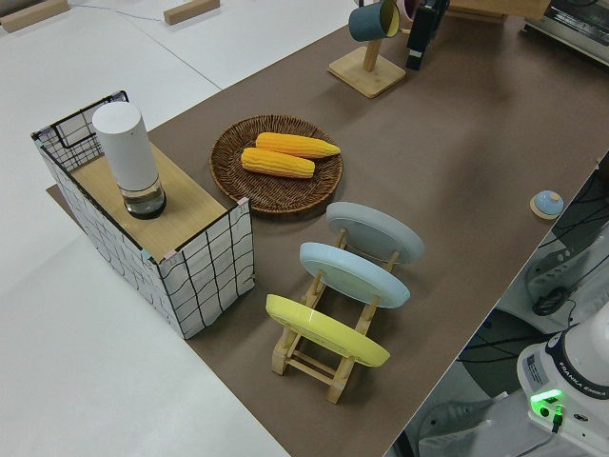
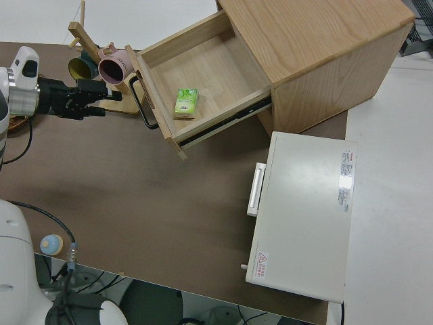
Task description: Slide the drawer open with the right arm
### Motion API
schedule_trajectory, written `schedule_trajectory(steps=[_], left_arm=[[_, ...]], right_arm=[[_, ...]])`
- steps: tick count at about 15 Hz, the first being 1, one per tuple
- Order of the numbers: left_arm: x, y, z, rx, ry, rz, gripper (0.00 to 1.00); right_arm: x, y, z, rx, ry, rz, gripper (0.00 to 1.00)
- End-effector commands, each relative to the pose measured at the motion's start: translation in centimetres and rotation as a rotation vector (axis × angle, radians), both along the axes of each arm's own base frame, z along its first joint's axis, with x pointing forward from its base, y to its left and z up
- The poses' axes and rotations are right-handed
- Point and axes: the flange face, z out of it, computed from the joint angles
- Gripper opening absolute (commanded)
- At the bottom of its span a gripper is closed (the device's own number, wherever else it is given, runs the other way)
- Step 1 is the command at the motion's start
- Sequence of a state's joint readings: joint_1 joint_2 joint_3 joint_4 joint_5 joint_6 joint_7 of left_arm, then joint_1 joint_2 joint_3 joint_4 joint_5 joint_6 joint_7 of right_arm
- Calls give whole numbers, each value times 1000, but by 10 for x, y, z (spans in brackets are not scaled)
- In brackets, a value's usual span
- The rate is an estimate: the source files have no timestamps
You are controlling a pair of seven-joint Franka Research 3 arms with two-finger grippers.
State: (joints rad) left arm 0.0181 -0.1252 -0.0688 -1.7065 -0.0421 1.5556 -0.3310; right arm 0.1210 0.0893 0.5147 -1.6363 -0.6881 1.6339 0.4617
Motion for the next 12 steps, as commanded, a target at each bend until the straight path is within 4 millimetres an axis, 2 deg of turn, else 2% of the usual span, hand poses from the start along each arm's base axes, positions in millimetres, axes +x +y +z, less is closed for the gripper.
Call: schedule_trajectory(steps=[1,6,10,12], left_arm=[[-4,2,5,-1,3,-6,993],[-4,2,5,-1,3,-6,993],[-4,2,5,-1,5,-6,993],[-4,2,5,-1,3,-6,993]], right_arm=[[3,-39,24,232,57,-80,990],[8,-110,54,524,152,-205,987],[12,-170,59,606,207,-269,987],[15,-210,58,646,253,-281,987]])
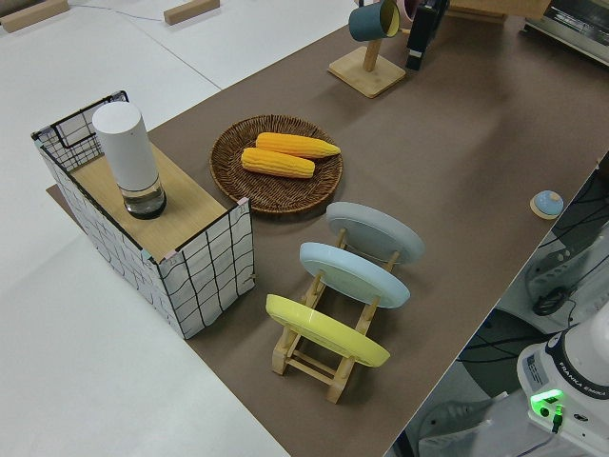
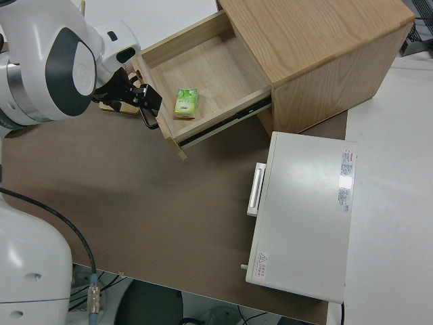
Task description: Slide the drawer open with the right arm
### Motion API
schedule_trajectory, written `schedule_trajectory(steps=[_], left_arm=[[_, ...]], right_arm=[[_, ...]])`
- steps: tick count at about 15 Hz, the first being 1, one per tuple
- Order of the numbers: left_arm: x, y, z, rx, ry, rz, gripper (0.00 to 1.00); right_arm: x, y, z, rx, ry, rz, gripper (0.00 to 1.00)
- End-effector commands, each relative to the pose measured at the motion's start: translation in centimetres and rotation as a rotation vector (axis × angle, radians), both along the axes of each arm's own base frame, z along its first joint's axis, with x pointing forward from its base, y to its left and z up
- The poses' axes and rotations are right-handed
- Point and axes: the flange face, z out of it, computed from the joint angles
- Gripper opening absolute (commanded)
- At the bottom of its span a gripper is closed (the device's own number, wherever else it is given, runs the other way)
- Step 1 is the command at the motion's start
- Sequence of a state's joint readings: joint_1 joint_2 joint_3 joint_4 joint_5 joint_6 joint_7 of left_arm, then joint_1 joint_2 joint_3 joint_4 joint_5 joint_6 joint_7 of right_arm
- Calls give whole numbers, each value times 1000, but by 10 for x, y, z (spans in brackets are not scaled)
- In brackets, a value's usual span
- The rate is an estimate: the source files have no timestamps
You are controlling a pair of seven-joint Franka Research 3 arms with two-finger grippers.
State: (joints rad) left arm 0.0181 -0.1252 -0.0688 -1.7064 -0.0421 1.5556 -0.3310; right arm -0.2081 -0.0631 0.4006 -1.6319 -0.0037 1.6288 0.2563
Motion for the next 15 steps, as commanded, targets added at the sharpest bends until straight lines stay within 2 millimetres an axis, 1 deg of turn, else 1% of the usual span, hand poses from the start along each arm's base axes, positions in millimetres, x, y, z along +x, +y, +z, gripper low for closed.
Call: schedule_trajectory(steps=[1,5,6,7,8,12,14,15], left_arm=[[-4,2,5,-1,3,-6,993],[-4,2,5,-1,3,-6,993],[-4,2,5,-1,3,-6,993],[-4,2,5,-1,3,-6,993],[-4,2,5,-1,3,-6,993],[-4,2,5,-1,3,-6,993],[-4,2,5,-1,3,-6,993],[-4,2,5,-1,3,-6,993]], right_arm=[[-4,-47,-1,74,62,26,990],[-2,-87,-3,83,74,-16,990],[-1,-90,-4,82,74,-22,987],[1,-91,-5,75,75,-27,987],[3,-88,2,61,58,-19,987],[6,-83,-3,2,65,0,987],[9,-87,3,2,54,-6,990],[10,-85,1,3,57,-3,990]])
